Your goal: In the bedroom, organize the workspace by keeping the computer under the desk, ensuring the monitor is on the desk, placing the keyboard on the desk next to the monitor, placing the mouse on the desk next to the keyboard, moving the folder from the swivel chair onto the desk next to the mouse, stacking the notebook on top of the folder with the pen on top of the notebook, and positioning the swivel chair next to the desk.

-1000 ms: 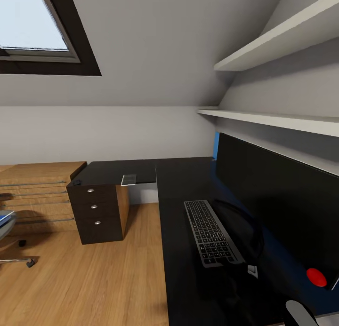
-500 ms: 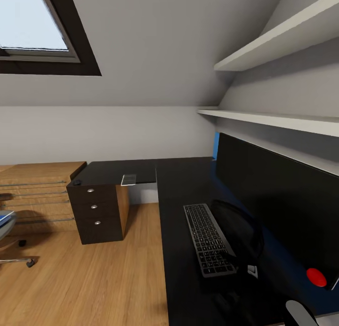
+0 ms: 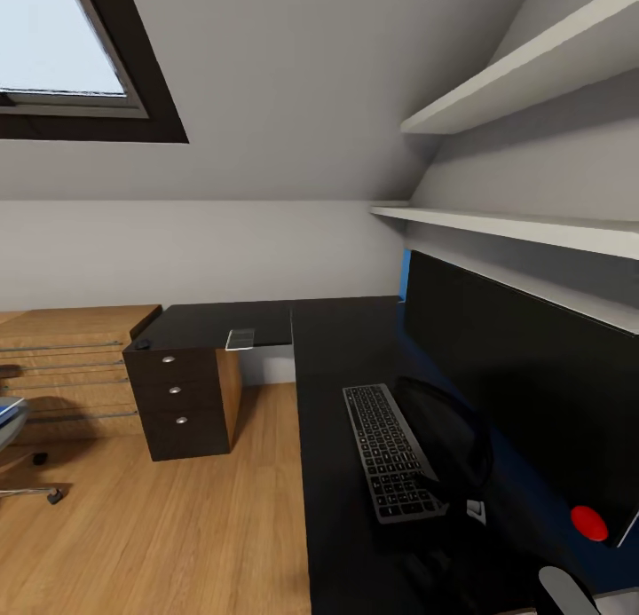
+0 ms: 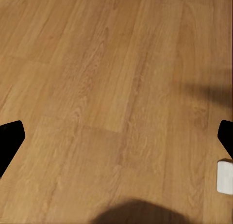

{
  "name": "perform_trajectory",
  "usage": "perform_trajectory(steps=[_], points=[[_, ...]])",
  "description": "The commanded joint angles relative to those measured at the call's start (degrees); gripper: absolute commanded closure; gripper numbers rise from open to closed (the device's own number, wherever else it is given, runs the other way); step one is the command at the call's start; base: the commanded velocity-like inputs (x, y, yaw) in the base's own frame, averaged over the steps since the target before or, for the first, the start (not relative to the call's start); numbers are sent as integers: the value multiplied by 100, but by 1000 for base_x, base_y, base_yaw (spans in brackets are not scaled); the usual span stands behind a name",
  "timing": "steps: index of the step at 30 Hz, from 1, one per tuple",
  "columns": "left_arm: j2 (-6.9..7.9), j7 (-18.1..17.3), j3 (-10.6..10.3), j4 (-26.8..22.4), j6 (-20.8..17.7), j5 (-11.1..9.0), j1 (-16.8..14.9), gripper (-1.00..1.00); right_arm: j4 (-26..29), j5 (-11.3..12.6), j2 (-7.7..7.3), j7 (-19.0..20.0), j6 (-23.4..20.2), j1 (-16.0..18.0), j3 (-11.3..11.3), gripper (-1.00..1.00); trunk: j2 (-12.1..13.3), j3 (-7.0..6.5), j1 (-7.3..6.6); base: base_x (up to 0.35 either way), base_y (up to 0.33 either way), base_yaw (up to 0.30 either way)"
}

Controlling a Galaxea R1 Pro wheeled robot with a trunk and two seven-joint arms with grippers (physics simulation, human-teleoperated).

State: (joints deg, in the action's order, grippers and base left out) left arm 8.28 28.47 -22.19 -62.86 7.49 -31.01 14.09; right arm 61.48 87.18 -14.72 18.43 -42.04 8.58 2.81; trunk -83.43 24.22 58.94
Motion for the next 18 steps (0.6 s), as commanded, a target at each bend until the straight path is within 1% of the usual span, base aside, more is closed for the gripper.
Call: perform_trajectory(steps=[1, 6, 18], points=[[7, 28, -18, -7, 42, -64, -2, -100, -4, 0, -5, 23, -6, 4, 9, -100, -3, 5, 0, 0, -116, 0], [7, 27, -7, -7, 42, -83, -2, -100, -4, 0, -5, 24, -6, 4, 7, -100, -3, 5, 0, 0, -38, 0], [7, 27, -5, -7, 42, -83, -2, -100, -4, 0, -7, 26, -3, 4, 2, -100, -3, 5, 0, -12, -2, 0]])
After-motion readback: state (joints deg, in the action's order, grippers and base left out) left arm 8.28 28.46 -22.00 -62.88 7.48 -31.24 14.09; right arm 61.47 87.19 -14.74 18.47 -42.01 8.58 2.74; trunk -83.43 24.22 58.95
